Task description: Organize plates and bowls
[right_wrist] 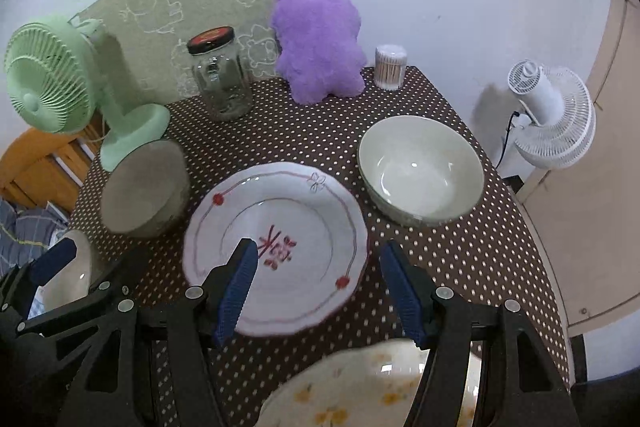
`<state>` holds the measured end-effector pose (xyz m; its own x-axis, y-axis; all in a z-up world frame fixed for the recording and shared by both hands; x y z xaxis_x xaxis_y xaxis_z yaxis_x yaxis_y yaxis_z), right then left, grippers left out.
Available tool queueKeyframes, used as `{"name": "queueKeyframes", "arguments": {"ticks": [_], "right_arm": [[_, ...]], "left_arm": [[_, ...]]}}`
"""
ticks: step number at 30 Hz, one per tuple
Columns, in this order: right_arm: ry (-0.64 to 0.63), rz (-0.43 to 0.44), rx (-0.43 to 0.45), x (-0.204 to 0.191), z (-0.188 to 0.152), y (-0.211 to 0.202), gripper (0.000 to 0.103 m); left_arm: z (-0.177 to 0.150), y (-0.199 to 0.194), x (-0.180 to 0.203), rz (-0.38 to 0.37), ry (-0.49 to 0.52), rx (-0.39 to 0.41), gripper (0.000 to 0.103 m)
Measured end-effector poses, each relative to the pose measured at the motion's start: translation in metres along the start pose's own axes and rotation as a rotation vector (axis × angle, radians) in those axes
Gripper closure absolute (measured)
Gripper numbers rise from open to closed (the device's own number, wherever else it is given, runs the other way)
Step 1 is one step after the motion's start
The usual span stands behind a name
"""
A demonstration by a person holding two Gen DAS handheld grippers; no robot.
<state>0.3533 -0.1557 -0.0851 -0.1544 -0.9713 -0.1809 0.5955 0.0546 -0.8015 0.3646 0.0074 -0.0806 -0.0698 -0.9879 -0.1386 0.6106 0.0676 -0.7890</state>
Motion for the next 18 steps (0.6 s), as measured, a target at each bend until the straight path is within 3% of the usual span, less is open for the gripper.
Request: {"name": "queueKeyframes", "arguments": {"ticks": [6,10,18], "right_arm": [[0.002,-0.006,-0.026,0.007,0.003,0.03,0.036],[-0.013,-0.024,-0.052,0.008,0.0,0.049,0.036],[-0.032,-0.022,-0.106,0.013,-0.006,0.076,0.044]], "left_arm": [[0.001,0.027,0.008,0.022,-0.001,-0.028,0.017],[-0.002,0.042,0.017,0.028,0.014,-0.065,0.029],[-0.01,0.069,0.032,0.016,0.011,-0.13,0.034]]}}
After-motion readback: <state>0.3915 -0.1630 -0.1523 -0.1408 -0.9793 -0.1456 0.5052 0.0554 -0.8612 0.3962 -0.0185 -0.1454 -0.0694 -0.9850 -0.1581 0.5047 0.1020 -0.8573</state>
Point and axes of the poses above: each gripper's, at about its wrist camera, not at the fingertips, and y roughly the way its jaws point, x to its right, z to its top, the point moved 7 cm from there along y, roughly the way its jaws point, and after that the axes turned 12 degrees about y, right-handed, at the moved point
